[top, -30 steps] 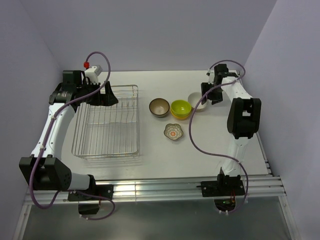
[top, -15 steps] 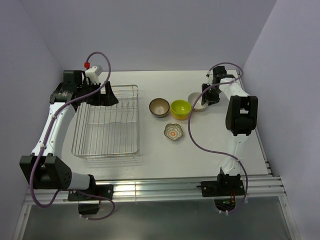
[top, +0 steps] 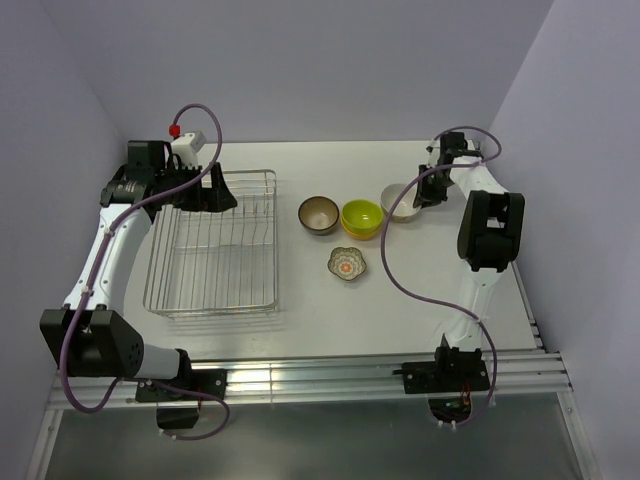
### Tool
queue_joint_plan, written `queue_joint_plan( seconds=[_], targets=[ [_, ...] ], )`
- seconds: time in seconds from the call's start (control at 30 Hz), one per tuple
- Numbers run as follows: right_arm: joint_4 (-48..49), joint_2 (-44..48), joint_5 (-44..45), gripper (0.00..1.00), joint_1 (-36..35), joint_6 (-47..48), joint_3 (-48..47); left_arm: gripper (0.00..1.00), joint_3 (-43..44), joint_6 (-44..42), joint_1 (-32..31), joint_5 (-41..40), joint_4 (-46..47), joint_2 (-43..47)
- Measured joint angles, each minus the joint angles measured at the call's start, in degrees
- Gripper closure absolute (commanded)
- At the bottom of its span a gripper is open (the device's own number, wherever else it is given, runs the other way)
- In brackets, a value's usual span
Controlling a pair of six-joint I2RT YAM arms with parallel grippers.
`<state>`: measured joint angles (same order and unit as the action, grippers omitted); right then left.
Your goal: Load the bowls into the dish rack
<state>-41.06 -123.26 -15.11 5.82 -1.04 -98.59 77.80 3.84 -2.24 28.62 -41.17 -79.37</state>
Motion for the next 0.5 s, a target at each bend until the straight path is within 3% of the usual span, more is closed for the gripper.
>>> queue_joint_plan(
  seconds=[0.07, 0.17, 0.5],
  targets=[
    [0.0, 0.0, -0.8, 0.79, 0.2, 0.0, 0.0, 0.01, 0.0, 0.0, 0.0, 0.0, 0.0, 0.0],
    [0.0, 0.0, -1.0, 1.0, 0.6, -0.2, 0.0, 0.0, 0.0, 0.0, 0.0, 0.0, 0.0, 0.0],
    [-0.3, 1.3, -5.0, 1.0, 4.7, 0.0, 1.7, 0.01, 2.2, 0.1, 0.0, 0.1, -0.3, -1.1]
  ],
)
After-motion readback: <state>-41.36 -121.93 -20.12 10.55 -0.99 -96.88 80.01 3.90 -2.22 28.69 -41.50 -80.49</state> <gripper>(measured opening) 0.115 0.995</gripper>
